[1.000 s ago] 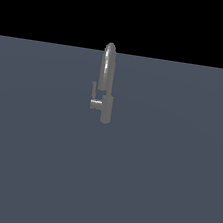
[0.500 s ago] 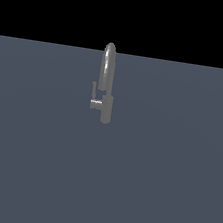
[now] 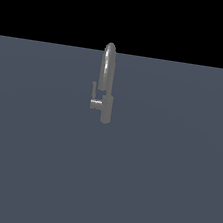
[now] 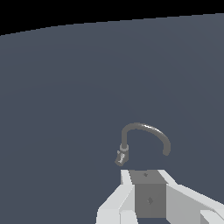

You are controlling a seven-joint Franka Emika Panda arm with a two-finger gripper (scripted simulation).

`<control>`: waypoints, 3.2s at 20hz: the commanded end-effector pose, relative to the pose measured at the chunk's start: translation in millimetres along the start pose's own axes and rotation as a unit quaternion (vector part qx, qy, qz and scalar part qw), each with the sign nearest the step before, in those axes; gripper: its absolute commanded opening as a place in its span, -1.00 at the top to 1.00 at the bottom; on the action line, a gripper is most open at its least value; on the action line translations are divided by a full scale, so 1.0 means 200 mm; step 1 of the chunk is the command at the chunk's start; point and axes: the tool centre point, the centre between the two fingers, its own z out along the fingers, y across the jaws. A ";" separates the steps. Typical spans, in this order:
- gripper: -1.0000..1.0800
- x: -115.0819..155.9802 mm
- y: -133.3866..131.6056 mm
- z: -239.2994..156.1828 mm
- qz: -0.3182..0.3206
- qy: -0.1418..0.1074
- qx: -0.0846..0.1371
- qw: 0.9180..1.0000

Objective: Turn on the faucet by rotating a designated handle.

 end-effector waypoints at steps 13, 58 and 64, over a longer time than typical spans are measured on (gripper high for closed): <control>1.00 -0.38 -0.26 1.24 0.072 -0.004 -0.134 0.988; 1.00 -0.59 0.09 1.77 0.116 -0.027 -0.207 0.971; 1.00 -0.64 0.17 1.76 0.115 -0.025 -0.208 0.971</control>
